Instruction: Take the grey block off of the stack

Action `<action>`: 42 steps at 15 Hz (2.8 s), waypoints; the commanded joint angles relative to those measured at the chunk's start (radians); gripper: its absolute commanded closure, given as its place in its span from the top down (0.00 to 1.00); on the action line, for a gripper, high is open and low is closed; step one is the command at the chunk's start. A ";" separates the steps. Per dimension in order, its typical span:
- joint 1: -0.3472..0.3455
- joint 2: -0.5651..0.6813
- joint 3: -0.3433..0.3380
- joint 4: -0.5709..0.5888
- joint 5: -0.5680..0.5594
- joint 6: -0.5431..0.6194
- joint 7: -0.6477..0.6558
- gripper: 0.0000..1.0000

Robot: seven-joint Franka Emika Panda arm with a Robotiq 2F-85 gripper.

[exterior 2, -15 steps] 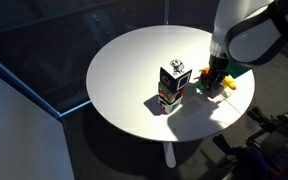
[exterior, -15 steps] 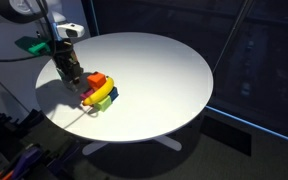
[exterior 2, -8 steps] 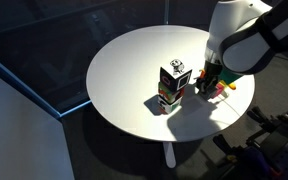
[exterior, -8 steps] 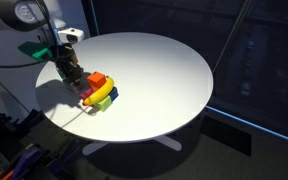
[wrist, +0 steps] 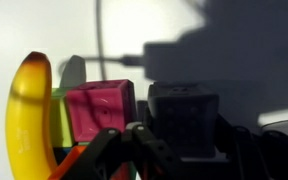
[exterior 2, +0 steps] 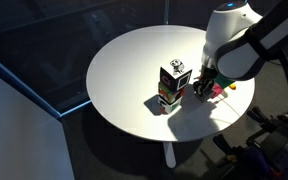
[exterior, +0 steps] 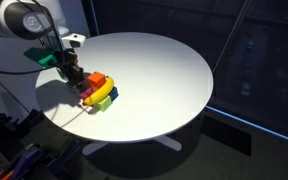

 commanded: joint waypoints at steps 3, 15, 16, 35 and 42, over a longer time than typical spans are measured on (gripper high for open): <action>0.008 0.034 0.007 0.015 0.027 0.036 0.002 0.30; 0.021 0.061 -0.005 0.012 0.023 0.053 0.004 1.00; 0.021 0.057 -0.005 0.009 0.025 0.049 0.005 1.00; 0.002 -0.148 0.003 -0.075 0.051 -0.033 0.002 1.00; -0.008 -0.288 0.008 -0.145 0.029 -0.129 0.024 1.00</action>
